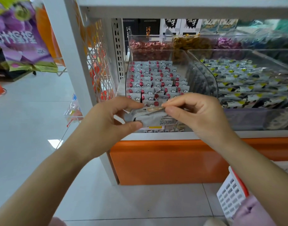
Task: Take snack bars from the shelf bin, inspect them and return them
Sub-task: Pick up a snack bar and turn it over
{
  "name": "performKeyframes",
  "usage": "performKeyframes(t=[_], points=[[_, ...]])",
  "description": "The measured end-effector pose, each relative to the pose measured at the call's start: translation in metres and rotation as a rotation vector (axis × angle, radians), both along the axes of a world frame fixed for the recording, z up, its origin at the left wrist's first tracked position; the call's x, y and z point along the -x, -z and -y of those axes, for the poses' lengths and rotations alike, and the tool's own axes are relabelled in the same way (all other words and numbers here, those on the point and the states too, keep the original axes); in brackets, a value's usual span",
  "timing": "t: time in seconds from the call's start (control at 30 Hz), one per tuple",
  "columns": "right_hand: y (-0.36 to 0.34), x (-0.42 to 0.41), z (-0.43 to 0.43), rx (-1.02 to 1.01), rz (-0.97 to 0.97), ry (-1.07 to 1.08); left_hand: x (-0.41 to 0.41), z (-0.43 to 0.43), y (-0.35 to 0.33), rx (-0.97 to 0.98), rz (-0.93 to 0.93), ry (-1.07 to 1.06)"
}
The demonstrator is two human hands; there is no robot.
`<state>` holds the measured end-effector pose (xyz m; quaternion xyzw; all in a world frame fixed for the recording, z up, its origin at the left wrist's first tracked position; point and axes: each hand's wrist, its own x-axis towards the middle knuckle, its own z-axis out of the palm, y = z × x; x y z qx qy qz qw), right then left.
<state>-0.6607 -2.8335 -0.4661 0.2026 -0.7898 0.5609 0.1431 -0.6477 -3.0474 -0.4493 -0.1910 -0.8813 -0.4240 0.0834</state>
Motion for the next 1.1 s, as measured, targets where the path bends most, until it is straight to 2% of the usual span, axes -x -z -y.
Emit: performKeyframes(t=[0.13, 0.33, 0.47, 0.57, 0.7, 0.93, 1.03, 1.1], points=[[0.001, 0.000, 0.003, -0.067, -0.041, 0.057, -0.001, -0.003, -0.001, -0.158, 0.116, 0.043], [-0.001, 0.000, 0.003, -0.067, 0.007, 0.032, 0.002, 0.003, -0.003, -0.176, 0.196, 0.043], [-0.002, -0.001, 0.003, -0.050, 0.100, -0.032, 0.003, -0.001, 0.003, -0.104, 0.105, -0.002], [-0.006, 0.001, 0.000, 0.061, 0.270, -0.136, 0.005, -0.003, 0.004, -0.108, 0.030, -0.057], [-0.011, 0.006, -0.008, 0.152, 0.416, -0.183, 0.006, -0.004, 0.004, -0.098, 0.039, -0.023], [-0.004, 0.011, -0.011, 0.229, 0.445, -0.183, 0.005, -0.004, 0.004, -0.085, 0.073, 0.050], [-0.003, 0.013, -0.012, 0.284, 0.428, -0.182, 0.005, -0.001, 0.004, -0.022, 0.060, 0.021], [-0.004, 0.013, -0.012, 0.316, 0.411, -0.246, 0.006, 0.000, 0.002, -0.062, 0.023, 0.002]])
